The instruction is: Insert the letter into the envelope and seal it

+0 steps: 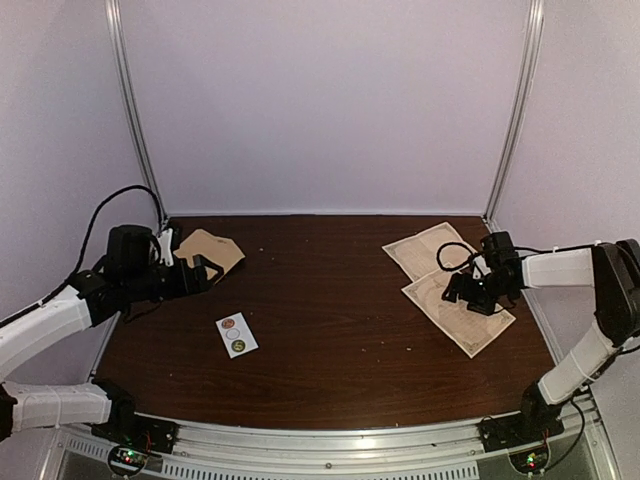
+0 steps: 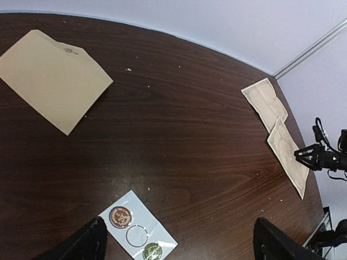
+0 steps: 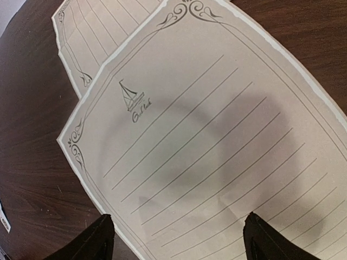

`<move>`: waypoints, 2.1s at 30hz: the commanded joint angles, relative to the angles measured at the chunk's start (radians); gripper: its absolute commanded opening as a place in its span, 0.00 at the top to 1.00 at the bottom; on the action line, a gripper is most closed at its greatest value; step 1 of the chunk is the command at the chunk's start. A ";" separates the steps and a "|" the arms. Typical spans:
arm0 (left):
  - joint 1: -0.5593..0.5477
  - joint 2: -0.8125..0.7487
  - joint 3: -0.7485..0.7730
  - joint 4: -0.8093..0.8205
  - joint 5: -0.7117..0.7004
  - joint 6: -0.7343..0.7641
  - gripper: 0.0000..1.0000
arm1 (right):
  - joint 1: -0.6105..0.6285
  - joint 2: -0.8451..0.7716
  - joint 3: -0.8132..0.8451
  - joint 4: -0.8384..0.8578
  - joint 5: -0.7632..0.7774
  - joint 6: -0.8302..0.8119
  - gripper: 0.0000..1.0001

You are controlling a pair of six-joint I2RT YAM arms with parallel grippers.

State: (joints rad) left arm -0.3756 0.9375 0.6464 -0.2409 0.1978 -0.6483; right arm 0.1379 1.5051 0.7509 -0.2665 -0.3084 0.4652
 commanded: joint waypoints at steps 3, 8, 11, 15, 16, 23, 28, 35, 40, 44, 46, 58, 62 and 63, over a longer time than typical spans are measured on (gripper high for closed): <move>-0.091 0.073 0.045 0.055 -0.075 -0.091 0.04 | 0.002 0.049 -0.013 0.089 -0.089 -0.032 0.18; -0.113 0.099 0.067 0.069 -0.092 -0.097 0.04 | 0.030 0.043 -0.102 0.114 -0.103 -0.015 0.18; -0.115 0.107 0.075 0.070 -0.094 -0.094 0.04 | 0.057 0.031 -0.167 0.133 -0.113 0.009 0.19; -0.123 0.117 0.078 0.085 -0.079 -0.094 0.04 | 0.130 -0.016 -0.231 0.165 -0.136 0.079 0.19; -0.127 0.119 0.078 0.090 -0.078 -0.093 0.04 | 0.160 -0.031 -0.242 0.173 -0.135 0.100 0.19; -0.155 0.122 0.073 0.107 -0.076 -0.099 0.05 | 0.396 -0.102 -0.292 0.313 -0.084 0.367 0.19; -0.194 0.114 0.048 0.136 -0.082 -0.122 0.06 | 0.560 -0.098 -0.283 0.429 -0.032 0.515 0.19; -0.321 0.159 0.077 0.146 -0.126 -0.148 0.08 | 0.620 -0.164 -0.202 0.320 0.010 0.488 0.18; -0.452 0.287 0.161 0.149 -0.181 -0.157 0.08 | 0.571 -0.306 -0.111 0.028 0.126 0.335 0.10; -0.540 0.406 0.242 0.173 -0.221 -0.171 0.08 | 0.431 -0.404 -0.155 -0.077 0.102 0.253 0.09; -0.578 0.458 0.278 0.196 -0.230 -0.183 0.09 | 0.355 -0.454 -0.193 -0.104 0.068 0.219 0.09; -0.662 0.753 0.457 0.267 -0.198 -0.228 0.36 | 0.073 -0.563 -0.390 -0.101 -0.089 0.146 0.09; -0.665 0.806 0.466 0.295 -0.171 -0.245 0.45 | 0.046 -0.576 -0.419 -0.073 -0.115 0.159 0.09; -0.667 0.816 0.467 0.306 -0.170 -0.245 0.48 | 0.043 -0.576 -0.427 -0.064 -0.125 0.165 0.10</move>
State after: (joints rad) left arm -1.0344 1.7203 1.0847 -0.0174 0.0116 -0.8742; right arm 0.2008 0.9470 0.3492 -0.3687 -0.3836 0.6312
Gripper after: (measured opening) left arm 0.563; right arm 0.909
